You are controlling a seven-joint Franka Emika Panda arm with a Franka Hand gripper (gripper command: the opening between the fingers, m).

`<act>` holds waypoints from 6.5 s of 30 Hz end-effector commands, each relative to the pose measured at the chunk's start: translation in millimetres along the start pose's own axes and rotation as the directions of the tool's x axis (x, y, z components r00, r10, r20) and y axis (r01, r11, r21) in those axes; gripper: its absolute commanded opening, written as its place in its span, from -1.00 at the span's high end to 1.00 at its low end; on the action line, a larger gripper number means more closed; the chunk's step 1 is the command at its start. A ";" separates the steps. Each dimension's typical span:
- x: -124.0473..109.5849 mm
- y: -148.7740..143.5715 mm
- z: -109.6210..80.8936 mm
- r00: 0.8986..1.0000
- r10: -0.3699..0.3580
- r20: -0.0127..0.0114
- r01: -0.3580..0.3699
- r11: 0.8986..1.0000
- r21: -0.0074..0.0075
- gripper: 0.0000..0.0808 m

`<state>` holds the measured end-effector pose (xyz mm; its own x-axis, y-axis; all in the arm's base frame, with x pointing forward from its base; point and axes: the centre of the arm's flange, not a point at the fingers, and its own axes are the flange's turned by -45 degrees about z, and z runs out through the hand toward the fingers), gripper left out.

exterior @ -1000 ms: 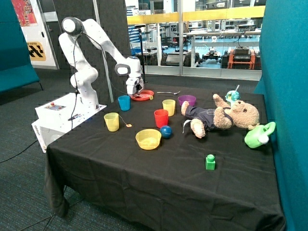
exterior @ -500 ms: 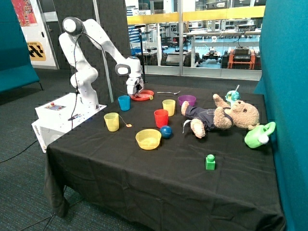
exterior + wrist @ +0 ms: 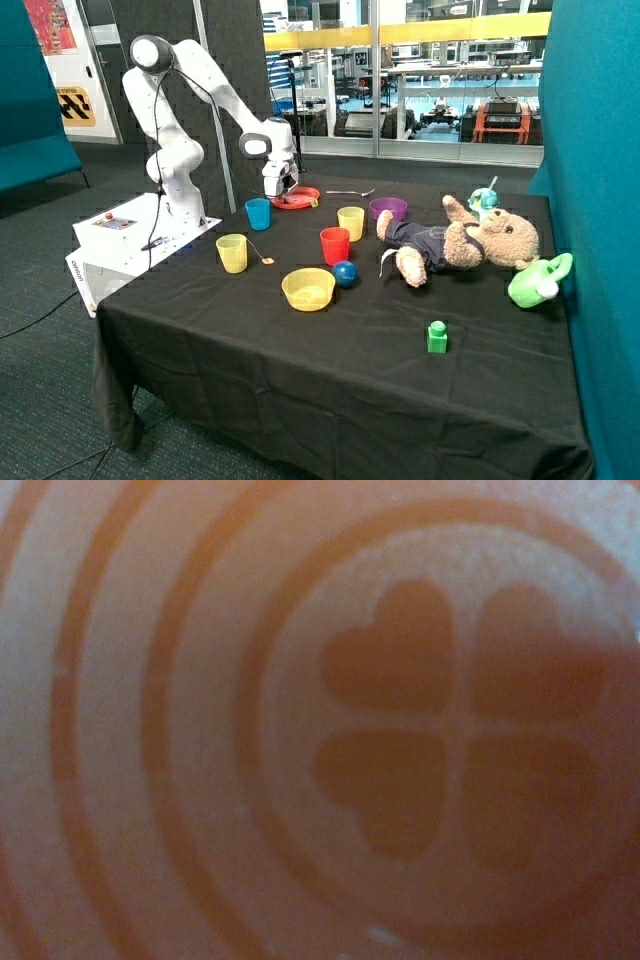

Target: Prepare two cups of tea

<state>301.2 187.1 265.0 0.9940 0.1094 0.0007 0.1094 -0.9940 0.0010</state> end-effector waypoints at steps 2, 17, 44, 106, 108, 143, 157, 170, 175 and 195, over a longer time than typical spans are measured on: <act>-1.2 -0.2 0.0 1.000 -0.001 0.001 0.001 1.000 0.001 1.00; 5.5 3.1 -21.5 1.000 -0.018 0.001 0.018 1.000 0.001 1.00; 58.5 47.7 -106.2 0.998 -0.061 0.001 0.061 0.998 0.001 1.00; 60.8 195.5 -123.7 0.998 -0.068 0.001 0.068 0.998 0.001 1.00; 57.9 198.9 -122.6 0.997 -0.072 0.001 0.072 0.997 0.001 1.00; 16.7 217.3 -120.2 0.991 -0.130 0.001 0.130 0.991 0.001 1.00; -3.6 223.0 -104.4 0.995 -0.101 0.001 0.101 0.995 0.001 1.00; -0.6 215.1 -95.8 0.993 -0.121 0.001 0.121 0.993 0.001 1.00; 3.5 215.9 -94.5 0.993 -0.119 0.001 0.119 0.993 0.001 1.00; 1.7 218.5 -83.8 0.994 -0.109 0.001 0.109 0.994 0.001 -0.10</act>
<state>324.4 -28.9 352.8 0.9757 0.2189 0.0003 0.2189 -0.9757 -0.0003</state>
